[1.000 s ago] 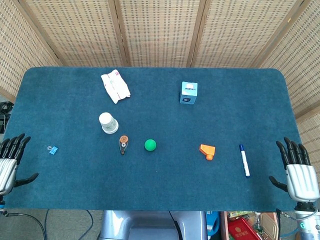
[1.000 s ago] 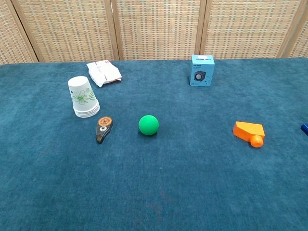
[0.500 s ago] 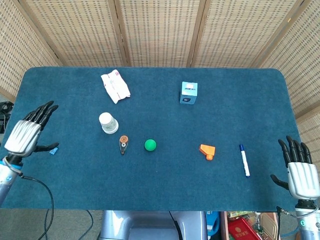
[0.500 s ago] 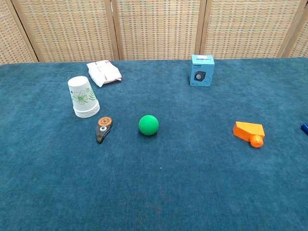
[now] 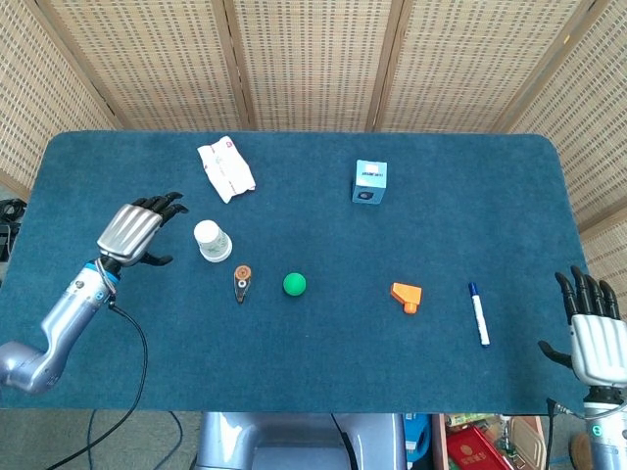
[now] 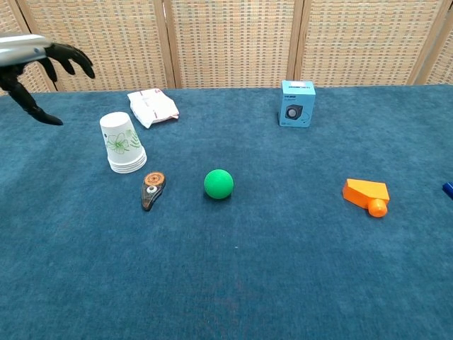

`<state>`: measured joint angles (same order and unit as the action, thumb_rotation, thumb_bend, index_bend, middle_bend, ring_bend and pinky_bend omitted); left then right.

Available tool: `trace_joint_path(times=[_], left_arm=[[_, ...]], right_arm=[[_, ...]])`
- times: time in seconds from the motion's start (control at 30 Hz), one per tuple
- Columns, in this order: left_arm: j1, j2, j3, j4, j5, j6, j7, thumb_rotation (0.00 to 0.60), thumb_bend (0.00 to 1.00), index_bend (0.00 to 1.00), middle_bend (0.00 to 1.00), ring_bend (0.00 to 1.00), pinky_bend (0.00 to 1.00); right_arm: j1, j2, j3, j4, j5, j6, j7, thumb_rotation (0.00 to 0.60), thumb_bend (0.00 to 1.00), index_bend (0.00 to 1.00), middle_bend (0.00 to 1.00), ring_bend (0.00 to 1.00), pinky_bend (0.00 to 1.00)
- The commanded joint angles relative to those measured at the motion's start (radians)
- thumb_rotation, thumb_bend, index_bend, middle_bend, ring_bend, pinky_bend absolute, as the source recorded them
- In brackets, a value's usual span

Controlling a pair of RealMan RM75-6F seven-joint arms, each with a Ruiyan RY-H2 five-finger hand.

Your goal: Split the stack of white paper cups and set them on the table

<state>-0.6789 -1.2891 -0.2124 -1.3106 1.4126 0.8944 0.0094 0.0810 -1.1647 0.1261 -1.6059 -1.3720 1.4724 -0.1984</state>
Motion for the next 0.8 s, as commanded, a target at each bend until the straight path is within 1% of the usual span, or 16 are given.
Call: trace_joint_path(times=[0.03,0.2,0.43,0.67,0.8], left_arm=[[-0.042,-0.053,0.003,0.055,-0.031,-0.046,0.019,0.6,0.08,0.25,0.16,0.23,0.3],[-0.076,-0.097,0.006,0.105,-0.053,-0.077,0.023,0.6,0.08,0.26,0.17,0.23,0.3],[-0.101,-0.142,0.008,0.147,-0.075,-0.086,0.016,0.6,0.08,0.28,0.18,0.24,0.31],[-0.12,-0.166,0.014,0.172,-0.103,-0.114,0.017,0.6,0.08,0.32,0.23,0.27,0.36],[-0.133,-0.191,0.015,0.207,-0.118,-0.123,0.02,0.6,0.08,0.35,0.26,0.3,0.38]], right_arm=[[0.001,-0.001,0.002,0.006,0.015,-0.01,0.0,0.6,0.0,0.0,0.0,0.0,0.0],[0.002,-0.002,0.003,0.017,0.024,-0.015,0.002,0.6,0.0,0.0,0.0,0.0,0.0],[-0.001,-0.003,0.001,0.021,0.023,-0.011,0.006,0.6,0.0,0.0,0.0,0.0,0.0],[-0.002,-0.002,-0.001,0.022,0.027,-0.014,0.01,0.6,0.0,0.0,0.0,0.0,0.0],[-0.002,-0.003,0.0,0.024,0.031,-0.015,0.01,0.6,0.0,0.0,0.0,0.0,0.0]])
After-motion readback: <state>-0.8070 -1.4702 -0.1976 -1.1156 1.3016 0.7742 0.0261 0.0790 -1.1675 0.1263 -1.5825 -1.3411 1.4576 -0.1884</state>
